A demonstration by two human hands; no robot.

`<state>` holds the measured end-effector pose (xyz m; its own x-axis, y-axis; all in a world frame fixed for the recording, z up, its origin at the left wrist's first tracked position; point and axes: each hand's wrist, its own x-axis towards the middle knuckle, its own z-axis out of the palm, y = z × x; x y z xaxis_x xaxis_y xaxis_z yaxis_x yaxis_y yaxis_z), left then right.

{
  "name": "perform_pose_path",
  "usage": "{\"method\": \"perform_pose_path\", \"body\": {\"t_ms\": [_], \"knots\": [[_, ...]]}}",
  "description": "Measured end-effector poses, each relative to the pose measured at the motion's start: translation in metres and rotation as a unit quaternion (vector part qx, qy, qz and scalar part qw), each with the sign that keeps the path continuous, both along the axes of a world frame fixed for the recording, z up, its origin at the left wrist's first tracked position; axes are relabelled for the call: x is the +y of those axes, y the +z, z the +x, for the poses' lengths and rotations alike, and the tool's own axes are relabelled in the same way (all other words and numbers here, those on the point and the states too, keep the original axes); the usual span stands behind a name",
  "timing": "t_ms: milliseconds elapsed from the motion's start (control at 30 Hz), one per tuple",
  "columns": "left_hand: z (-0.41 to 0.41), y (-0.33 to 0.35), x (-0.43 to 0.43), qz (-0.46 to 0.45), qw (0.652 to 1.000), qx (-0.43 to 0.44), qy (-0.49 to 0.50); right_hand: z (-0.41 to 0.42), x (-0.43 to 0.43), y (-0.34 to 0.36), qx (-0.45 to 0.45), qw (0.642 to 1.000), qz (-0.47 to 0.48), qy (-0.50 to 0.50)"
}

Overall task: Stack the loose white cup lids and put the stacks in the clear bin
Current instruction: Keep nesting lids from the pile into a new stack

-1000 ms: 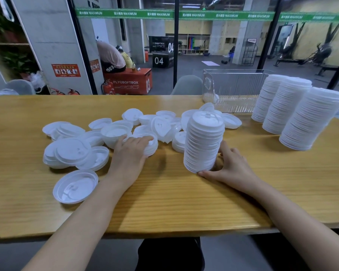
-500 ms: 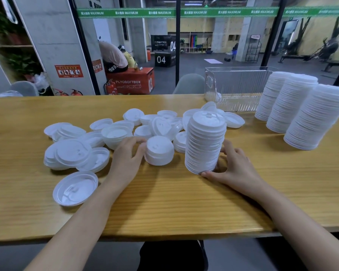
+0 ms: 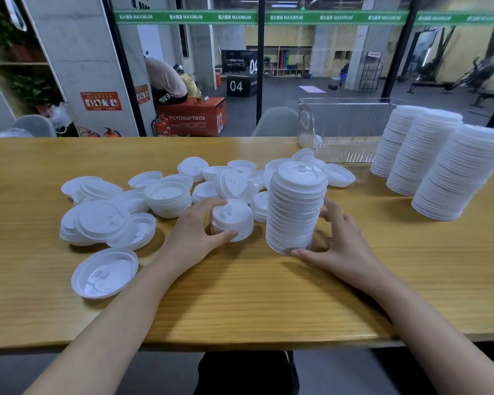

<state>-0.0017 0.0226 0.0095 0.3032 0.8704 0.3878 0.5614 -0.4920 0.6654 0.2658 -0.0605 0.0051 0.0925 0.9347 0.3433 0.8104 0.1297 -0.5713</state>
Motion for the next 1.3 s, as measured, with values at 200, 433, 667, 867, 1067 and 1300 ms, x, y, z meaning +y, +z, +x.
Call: {"method": "perform_pose_path", "body": {"t_ms": [200,433,667,867,1067,1300], "knots": [[-0.0009,0.0002,0.0018,-0.005,0.999,-0.051,0.016,0.0007,-0.0016,0.0008,-0.007,1.000,0.005,0.011],[-0.0012,0.0042,0.0018,-0.046,0.994,-0.093,0.034,0.0015,-0.0024,0.0011,-0.021,1.000,0.008,0.022],[-0.0008,0.0043,0.0002,-0.041,0.994,-0.090,0.038,0.0024,-0.0037,0.0018,-0.031,0.999,0.002,0.025],[-0.0019,0.0028,-0.0046,-0.061,0.997,-0.052,0.019,0.0026,-0.0062,0.0026,-0.031,0.999,0.001,0.024],[-0.0015,0.0050,-0.0070,-0.065,0.995,-0.068,0.014,0.0020,-0.0062,0.0024,-0.021,1.000,0.005,0.018],[0.0017,0.0091,-0.0064,-0.062,0.992,-0.097,0.044,0.0020,-0.0052,0.0028,-0.009,1.000,0.007,0.026]]}}
